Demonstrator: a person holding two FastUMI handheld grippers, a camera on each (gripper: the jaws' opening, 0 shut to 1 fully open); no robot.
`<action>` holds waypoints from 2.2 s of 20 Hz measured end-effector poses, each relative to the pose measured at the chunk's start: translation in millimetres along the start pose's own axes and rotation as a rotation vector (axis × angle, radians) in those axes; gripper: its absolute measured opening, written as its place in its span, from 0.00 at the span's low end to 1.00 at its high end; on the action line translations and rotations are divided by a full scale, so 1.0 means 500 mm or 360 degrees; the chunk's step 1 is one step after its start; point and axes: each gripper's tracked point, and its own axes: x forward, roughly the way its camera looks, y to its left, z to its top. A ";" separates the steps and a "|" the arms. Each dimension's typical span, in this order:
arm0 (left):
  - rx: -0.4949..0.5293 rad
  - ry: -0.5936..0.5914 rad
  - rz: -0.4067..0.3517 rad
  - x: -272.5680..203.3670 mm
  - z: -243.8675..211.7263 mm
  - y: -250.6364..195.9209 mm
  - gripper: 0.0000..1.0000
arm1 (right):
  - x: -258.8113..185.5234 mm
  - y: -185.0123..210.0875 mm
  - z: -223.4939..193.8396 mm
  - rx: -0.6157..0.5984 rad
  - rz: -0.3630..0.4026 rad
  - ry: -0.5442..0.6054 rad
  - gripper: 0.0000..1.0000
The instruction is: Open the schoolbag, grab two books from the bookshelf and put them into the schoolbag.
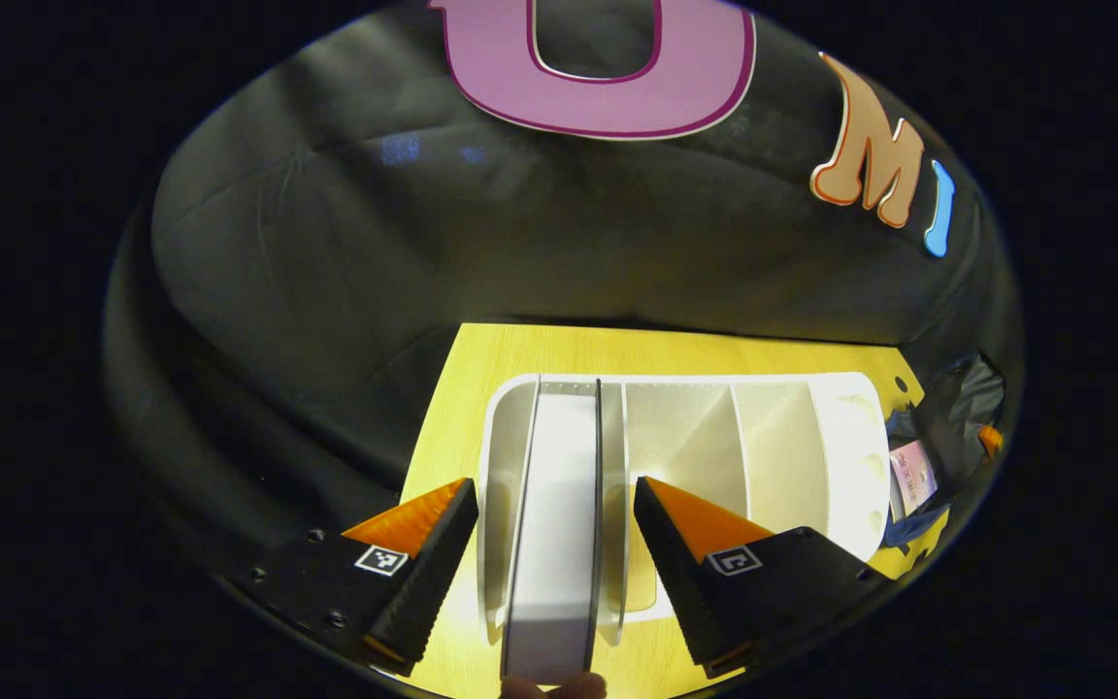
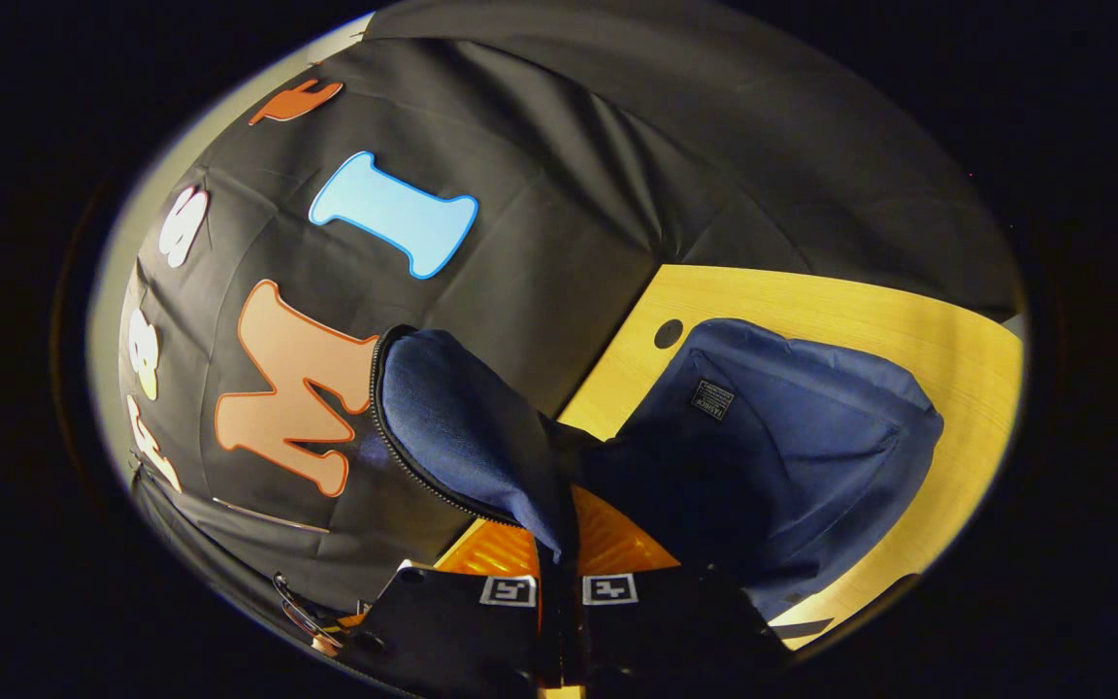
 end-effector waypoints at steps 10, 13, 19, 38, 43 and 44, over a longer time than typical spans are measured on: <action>0.0083 0.0314 0.0022 -0.007 -0.062 0.008 0.38 | 0.003 -0.004 0.001 0.0028 0.0001 -0.0004 0.03; 0.0081 0.0367 0.0036 -0.011 -0.068 0.007 0.36 | 0.006 -0.003 -0.001 0.0039 -0.0001 -0.0007 0.04; 0.0119 0.0429 0.0034 -0.019 -0.066 -0.002 0.33 | 0.009 -0.004 -0.002 0.0037 -0.0004 -0.0008 0.03; -0.0076 0.0056 -0.0036 -0.190 0.099 0.048 0.33 | 0.013 -0.006 0.002 0.0050 -0.0014 -0.0012 0.03; -0.0240 -0.0051 -0.0149 -0.238 0.140 0.055 0.33 | 0.016 -0.003 0.001 0.0037 -0.0021 -0.0006 0.03; -0.0279 -0.0069 -0.0175 -0.251 0.147 0.055 0.33 | 0.016 -0.003 0.003 0.0036 -0.0021 -0.0008 0.04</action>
